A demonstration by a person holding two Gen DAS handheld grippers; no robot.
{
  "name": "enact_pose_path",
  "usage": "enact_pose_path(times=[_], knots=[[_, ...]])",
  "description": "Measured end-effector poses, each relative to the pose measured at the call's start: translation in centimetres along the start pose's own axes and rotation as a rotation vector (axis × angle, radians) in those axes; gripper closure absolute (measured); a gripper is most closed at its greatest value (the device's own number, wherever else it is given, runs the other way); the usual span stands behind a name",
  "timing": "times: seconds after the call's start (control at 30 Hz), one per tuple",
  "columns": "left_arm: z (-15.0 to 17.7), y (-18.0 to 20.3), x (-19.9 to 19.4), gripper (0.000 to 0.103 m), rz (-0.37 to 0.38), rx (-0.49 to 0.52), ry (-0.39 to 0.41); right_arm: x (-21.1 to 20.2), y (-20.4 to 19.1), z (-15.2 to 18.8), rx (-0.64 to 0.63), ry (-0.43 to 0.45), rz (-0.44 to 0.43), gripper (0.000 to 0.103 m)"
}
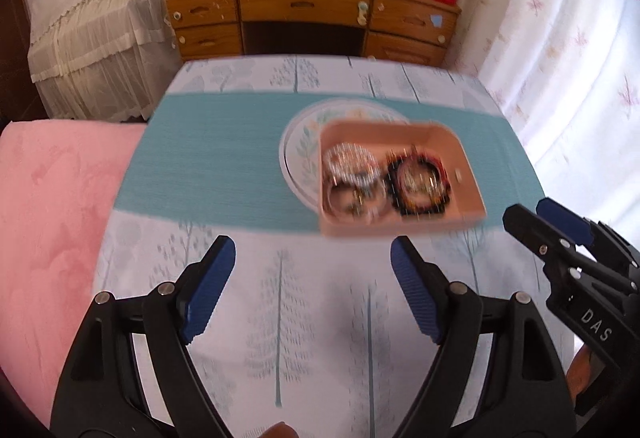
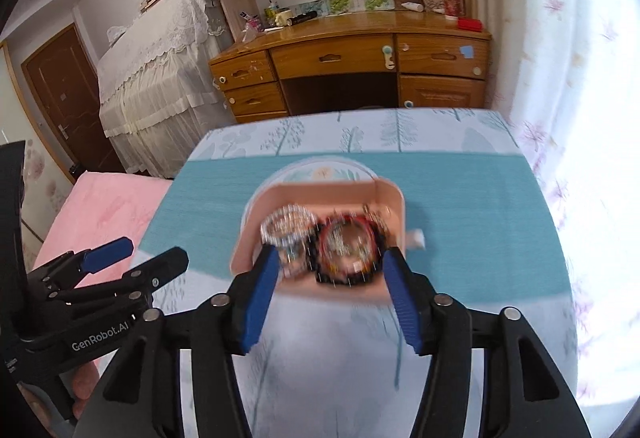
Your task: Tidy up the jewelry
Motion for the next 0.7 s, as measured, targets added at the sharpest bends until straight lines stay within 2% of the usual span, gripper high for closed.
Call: enact_pose_path(times=[0.13, 0.23, 0.33, 0.4, 0.57, 0.7], knots=[[4.9, 1.2, -0.4, 0.025, 0.015, 0.035, -0.057, -1.8, 0.8, 5.3, 0.016, -0.038, 0.011, 0.047], [7.9, 1.8, -1.4, 0.025, 0.025, 0.042, -0.065, -2.9, 1.1, 8.6, 0.03, -0.057, 0.021, 0.047], [10.5, 1.7, -2.6, 0.025, 0.005, 0.023, -0.081, -4.7, 1.3, 11.5, 0.051, -0.057, 0.023, 0.045], [11.9, 1.5, -3.4, 0.025, -0.003, -0.004, -0.09, -6.0, 1.0, 13.1, 0.058, -0.059, 0.022, 0.04], [13.5, 0.7, -6.0, 0.025, -0.045, -0.019, -0.048, -9.4, -0.3, 16.6, 0.045, -0.05, 0.019, 0.038], [14.6, 0.8, -8.0, 0.025, -0.053, -0.014, -0.019, -11.5, -1.6, 17.7, 0.016, -0.03, 0.02, 0.037]])
Point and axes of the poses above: each gripper's, at about its wrist camera, not at the fingertips, and x roughly the way its jaws point, y to its right, z to its underside, the point moved 4 cm from there along x, roughly the way its jaws point, and after that the axes turned 3 degrees about -y, right-handed, at the moved point
